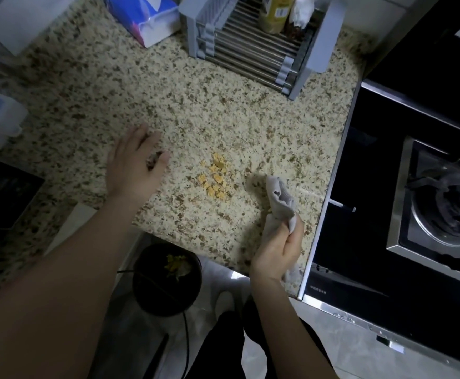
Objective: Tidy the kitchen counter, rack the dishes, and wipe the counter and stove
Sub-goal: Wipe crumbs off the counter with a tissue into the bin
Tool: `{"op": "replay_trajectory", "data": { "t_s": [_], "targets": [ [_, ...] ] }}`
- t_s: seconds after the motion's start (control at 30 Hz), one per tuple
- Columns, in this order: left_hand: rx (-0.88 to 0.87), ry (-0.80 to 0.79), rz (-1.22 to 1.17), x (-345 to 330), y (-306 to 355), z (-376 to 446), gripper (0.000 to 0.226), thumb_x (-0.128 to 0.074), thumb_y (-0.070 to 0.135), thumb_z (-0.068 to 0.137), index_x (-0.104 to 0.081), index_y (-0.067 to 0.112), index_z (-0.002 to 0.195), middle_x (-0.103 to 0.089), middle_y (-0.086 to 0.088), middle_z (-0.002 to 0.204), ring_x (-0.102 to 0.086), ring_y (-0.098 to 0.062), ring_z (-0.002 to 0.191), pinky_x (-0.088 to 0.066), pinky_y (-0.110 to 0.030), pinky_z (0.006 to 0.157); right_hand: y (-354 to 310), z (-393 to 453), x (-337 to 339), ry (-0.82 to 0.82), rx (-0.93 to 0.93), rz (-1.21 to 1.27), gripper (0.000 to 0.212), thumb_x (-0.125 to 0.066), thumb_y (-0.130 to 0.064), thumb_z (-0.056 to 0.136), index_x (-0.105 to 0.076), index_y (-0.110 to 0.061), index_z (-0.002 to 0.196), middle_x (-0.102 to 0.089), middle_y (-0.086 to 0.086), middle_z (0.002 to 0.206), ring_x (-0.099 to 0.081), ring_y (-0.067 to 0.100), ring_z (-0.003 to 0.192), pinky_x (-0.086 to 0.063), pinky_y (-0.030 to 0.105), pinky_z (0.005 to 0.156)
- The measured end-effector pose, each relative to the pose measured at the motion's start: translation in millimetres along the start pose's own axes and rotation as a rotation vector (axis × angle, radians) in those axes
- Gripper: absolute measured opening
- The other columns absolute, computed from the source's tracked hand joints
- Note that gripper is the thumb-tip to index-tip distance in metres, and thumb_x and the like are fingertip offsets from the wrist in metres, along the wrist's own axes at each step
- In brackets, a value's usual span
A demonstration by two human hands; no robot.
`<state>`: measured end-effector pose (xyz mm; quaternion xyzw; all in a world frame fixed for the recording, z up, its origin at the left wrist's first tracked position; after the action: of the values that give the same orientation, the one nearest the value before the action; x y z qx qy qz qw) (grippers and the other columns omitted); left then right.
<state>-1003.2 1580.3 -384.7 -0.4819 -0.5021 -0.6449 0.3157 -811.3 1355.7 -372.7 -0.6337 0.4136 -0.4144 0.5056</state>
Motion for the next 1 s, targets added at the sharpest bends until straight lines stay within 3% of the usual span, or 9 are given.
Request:
{"op": "replay_trajectory", "data": {
  "t_s": [0.1, 0.33, 0.47, 0.53, 0.63, 0.7, 0.87, 0.93, 1.0],
  "targets": [
    [-0.005, 0.0, -0.002, -1, 1, -1, 0.052, -0.038, 0.053, 0.095, -0.042, 0.028, 0.141, -0.025, 0.005, 0.156, -0.015, -0.016, 0.145, -0.015, -0.046, 0.116, -2, -5, -20, -0.016, 0.027, 0.022, 0.038, -0.038, -0.012, 0.087, -0.062, -0.006, 0.116, -0.065, 0.012, 0.118, -0.057, 0.023, 0.114, -0.048, 0.044, 0.097],
    [-0.022, 0.032, -0.031, 2, 2, -2, 0.058, -0.034, 0.056, 0.092, -0.044, 0.026, 0.14, -0.028, 0.003, 0.155, -0.019, -0.017, 0.144, -0.014, -0.045, 0.117, -18, -1, -83, -0.051, -0.07, 0.2, 0.034, -0.039, -0.008, 0.091, -0.062, -0.006, 0.116, -0.065, 0.009, 0.116, -0.058, 0.02, 0.111, -0.05, 0.032, 0.095],
    [-0.02, 0.042, -0.049, 1, 2, -3, 0.058, -0.034, 0.056, 0.091, -0.044, 0.026, 0.14, -0.028, 0.004, 0.154, -0.019, -0.016, 0.144, -0.013, -0.044, 0.117, -23, 18, -105, -0.02, -0.225, 0.361, 0.035, -0.04, -0.001, 0.095, -0.067, -0.023, 0.097, -0.069, -0.009, 0.092, -0.063, -0.001, 0.086, -0.049, 0.012, 0.074],
    [-0.014, 0.039, -0.046, 1, 0, -3, 0.055, -0.036, 0.055, 0.093, -0.044, 0.028, 0.14, -0.027, 0.005, 0.155, -0.017, -0.015, 0.144, -0.013, -0.044, 0.117, -23, 24, -106, -0.028, -0.32, 0.486, 0.035, -0.041, -0.001, 0.095, -0.066, -0.025, 0.097, -0.07, -0.014, 0.089, -0.064, -0.004, 0.084, -0.048, 0.013, 0.072],
    [-0.009, 0.028, -0.041, -1, -1, -3, 0.058, -0.032, 0.059, 0.092, -0.04, 0.031, 0.141, -0.024, 0.008, 0.156, -0.015, -0.012, 0.145, -0.01, -0.041, 0.118, -23, 29, -99, -0.067, -0.431, 0.575, 0.027, -0.043, -0.01, 0.097, -0.065, -0.026, 0.102, -0.069, -0.007, 0.101, -0.062, 0.012, 0.104, -0.046, 0.02, 0.077],
    [-0.008, 0.02, -0.04, -2, -1, -2, 0.061, -0.027, 0.062, 0.089, -0.039, 0.033, 0.142, -0.022, 0.009, 0.156, -0.014, -0.011, 0.145, -0.009, -0.039, 0.118, -24, 33, -93, -0.072, -0.528, 0.614, 0.024, -0.043, -0.017, 0.097, -0.063, -0.025, 0.106, -0.069, -0.004, 0.107, -0.062, 0.014, 0.103, -0.047, 0.022, 0.077],
    [-0.008, 0.018, -0.118, -4, -4, -4, 0.055, -0.03, 0.059, 0.093, -0.041, 0.034, 0.14, -0.024, 0.009, 0.155, -0.013, -0.009, 0.144, -0.006, -0.038, 0.118, -41, 35, -76, -0.14, -0.744, 0.753, 0.027, -0.044, -0.027, 0.097, -0.068, -0.017, 0.094, -0.073, -0.001, 0.082, -0.067, 0.018, 0.087, -0.054, 0.025, 0.07],
    [0.0, 0.018, -0.241, -1, -2, -4, 0.046, -0.038, 0.049, 0.096, -0.046, 0.03, 0.138, -0.03, 0.007, 0.153, -0.019, -0.013, 0.144, -0.012, -0.043, 0.119, -48, 34, -67, -0.171, -0.794, 0.786, 0.031, -0.04, -0.027, 0.099, -0.067, -0.014, 0.092, -0.073, 0.002, 0.078, -0.067, 0.019, 0.081, -0.055, 0.025, 0.064],
    [0.088, 0.091, -0.539, 11, 0, -13, 0.039, -0.044, 0.038, 0.097, -0.051, 0.026, 0.134, -0.04, 0.006, 0.147, -0.038, -0.019, 0.135, -0.033, -0.045, 0.11, -56, 32, -58, -0.194, -0.831, 0.804, 0.032, -0.038, -0.026, 0.1, -0.067, -0.012, 0.095, -0.073, 0.005, 0.078, -0.067, 0.02, 0.078, -0.054, 0.03, 0.067]
  ]
}}
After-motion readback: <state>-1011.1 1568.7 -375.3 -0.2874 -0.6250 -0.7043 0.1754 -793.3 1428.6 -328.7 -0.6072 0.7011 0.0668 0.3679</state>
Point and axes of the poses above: each hand's wrist, its own z-axis towards the middle knuckle, its own x-axis out of the back of the hand, y = z × x, the point moved 4 cm from there along z, towards the middle knuckle
